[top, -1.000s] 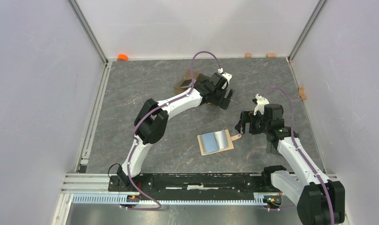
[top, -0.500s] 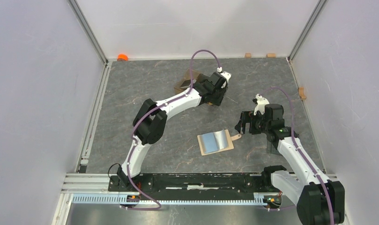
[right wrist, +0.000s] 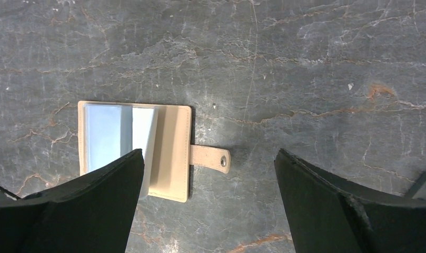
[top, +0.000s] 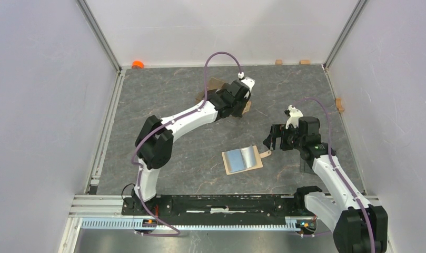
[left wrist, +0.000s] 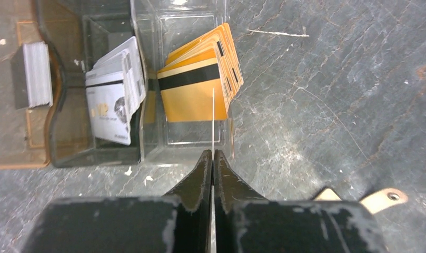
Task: Put the credit cards into the card holder
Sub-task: Pick up the credit card from the storage box, then insert the credit card into the card holder.
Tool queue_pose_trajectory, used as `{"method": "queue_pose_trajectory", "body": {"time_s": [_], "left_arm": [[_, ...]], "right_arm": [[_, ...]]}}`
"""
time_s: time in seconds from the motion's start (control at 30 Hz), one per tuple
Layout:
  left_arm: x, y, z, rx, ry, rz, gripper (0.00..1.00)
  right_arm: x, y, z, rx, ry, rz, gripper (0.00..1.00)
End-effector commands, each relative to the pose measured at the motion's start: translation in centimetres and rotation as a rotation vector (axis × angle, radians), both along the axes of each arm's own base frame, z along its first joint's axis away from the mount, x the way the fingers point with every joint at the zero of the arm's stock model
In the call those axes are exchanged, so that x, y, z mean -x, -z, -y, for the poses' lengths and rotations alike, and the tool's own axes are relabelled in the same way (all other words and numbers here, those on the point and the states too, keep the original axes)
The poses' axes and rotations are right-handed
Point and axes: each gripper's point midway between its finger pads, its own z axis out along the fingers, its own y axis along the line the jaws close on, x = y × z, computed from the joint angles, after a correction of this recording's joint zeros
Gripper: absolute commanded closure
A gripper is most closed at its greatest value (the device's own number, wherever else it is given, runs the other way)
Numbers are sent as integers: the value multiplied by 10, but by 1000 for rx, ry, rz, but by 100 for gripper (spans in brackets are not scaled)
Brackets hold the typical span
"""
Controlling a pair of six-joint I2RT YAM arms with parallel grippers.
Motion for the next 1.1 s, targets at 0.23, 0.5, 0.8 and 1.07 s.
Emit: {"method": "queue_pose_trajectory", "body": {"time_s": [0.23,0.5,0.8,1.07], "left_arm": [[59,-105,-26,232,56,68,98],[172,-104,-20,458,413,-219,98],[242,-105,-25,621,636,-420,98],[233,-85,-27,616,521,-440,56]], "right_arm": [[2,-62,-48,-204,-269,199,6],[29,-92,-90,-356,-511,264,6],[64,-94,-133,-431,-728,191,21],[55,-65,-129,-376,-598,76,100]]}}
